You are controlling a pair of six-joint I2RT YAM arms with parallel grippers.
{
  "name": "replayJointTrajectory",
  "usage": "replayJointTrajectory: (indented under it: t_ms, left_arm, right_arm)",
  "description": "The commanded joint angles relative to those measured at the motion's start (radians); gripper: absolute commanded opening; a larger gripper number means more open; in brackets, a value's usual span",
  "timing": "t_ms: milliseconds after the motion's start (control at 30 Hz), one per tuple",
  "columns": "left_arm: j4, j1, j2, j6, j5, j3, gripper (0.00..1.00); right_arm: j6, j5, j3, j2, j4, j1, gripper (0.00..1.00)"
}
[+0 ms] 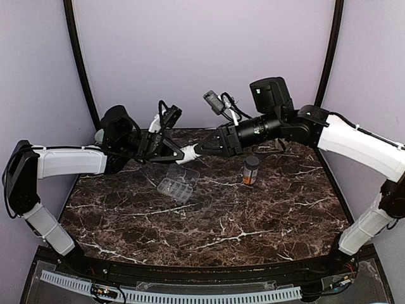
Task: Sort the pills into containers
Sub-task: Close the lid of the pill bottle on the pill bottle.
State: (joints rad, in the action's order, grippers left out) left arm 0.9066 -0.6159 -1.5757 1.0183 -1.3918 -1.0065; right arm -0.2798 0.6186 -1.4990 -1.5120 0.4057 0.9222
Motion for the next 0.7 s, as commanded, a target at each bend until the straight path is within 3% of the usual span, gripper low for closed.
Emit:
replayJointTrajectory:
  t_ms: [0, 267, 467, 667]
  left_arm:
    - [0.084, -0.056, 0.005, -0.013, 0.159, -0.082, 0.00]
    - [-0.072, -0.069, 0.025, -0.155, 0.191, -0.113, 0.00]
    - [-0.318, -0.082, 0.048, -0.349, 0.230, -0.166, 0.00]
    - [-0.452, -0.093, 0.070, -0.474, 0.306, -0.200, 0.00]
  right_arm:
    - [-0.043, 0.059, 0.025, -0.074, -0.073, 0.053, 0.03]
    - [-0.083, 0.048, 0.002, -0.098, -0.076, 0.053, 0.01]
    - [-0.077, 0.023, -0.042, -0.122, -0.015, 0.053, 0.01]
    - [-0.112, 0.005, -0.062, -0.137, -0.007, 0.053, 0.00]
